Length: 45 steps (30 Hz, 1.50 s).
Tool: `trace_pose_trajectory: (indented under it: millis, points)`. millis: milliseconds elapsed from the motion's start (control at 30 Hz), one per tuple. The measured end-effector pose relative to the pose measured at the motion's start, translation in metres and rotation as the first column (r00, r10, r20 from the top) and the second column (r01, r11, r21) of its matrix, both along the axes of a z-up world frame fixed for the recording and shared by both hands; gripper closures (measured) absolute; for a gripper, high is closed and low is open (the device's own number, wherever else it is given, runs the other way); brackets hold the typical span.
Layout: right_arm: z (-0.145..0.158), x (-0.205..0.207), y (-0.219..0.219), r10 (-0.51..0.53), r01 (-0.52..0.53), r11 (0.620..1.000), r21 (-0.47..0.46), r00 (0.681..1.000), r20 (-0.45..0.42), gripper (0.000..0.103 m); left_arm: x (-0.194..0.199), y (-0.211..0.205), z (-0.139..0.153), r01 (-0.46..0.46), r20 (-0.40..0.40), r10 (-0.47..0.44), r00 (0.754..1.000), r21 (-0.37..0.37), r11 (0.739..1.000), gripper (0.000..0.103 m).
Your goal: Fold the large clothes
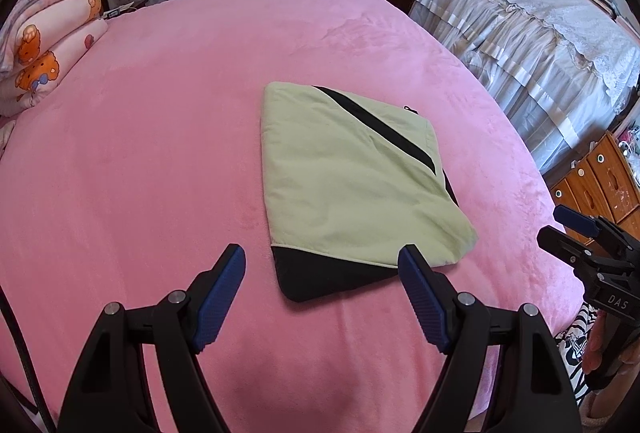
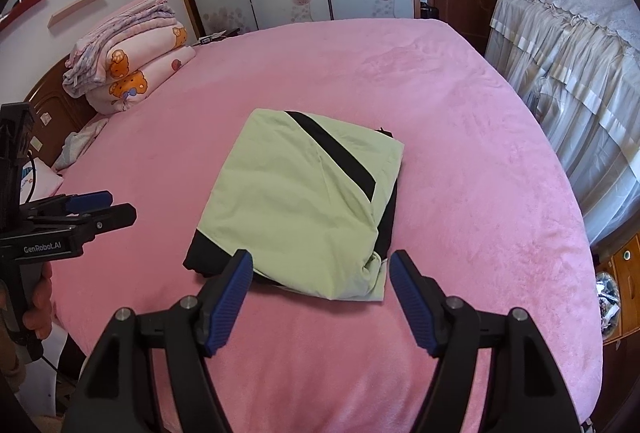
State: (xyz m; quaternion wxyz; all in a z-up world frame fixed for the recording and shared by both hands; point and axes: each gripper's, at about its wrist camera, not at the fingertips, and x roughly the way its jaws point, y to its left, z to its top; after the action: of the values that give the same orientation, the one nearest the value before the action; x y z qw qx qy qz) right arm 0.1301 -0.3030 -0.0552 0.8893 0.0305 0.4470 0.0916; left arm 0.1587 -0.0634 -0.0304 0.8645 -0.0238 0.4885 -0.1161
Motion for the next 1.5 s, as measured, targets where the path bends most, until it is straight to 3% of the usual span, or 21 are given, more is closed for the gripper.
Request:
trace_pose_trajectory:
  millis: [267,467,800,1100,1367,1500]
  points:
    - [-0.009,0.016,-0.007,0.002,-0.002,1.0,0.014,0.999,-0.034,0.032,0.022,0.004,-0.003,-0.015,0.022,0.015,1.0,-0.011,1.0,0.026]
    - [-0.034,0.036,-0.014,-0.008,0.012,0.999,0.041,0.994,-0.105,0.032,0.047,0.008,-0.022,-0.01,-0.008,0.009,1.0,-0.112,0.994,0.026]
    - [-0.109,0.083,-0.046,-0.052,0.11,0.975,0.196,0.959,-0.279,0.032,0.103,0.009,-0.099,-0.027,-0.128,0.009,0.992,-0.141,0.99,0.026]
    - [-0.158,0.125,-0.066,-0.059,0.162,0.947,0.276,0.936,-0.347,0.032,0.147,0.016,-0.168,-0.055,-0.233,0.003,0.973,-0.218,0.974,0.026]
    - [-0.194,0.158,-0.064,0.012,0.148,0.906,0.397,0.928,-0.373,0.032,0.156,0.007,-0.194,-0.012,-0.239,-0.06,0.969,-0.289,0.957,0.024]
    - [-0.204,0.172,-0.049,0.044,0.123,0.896,0.427,0.932,-0.36,0.035,0.164,0.009,-0.206,-0.022,-0.263,-0.079,0.961,-0.362,0.932,0.023]
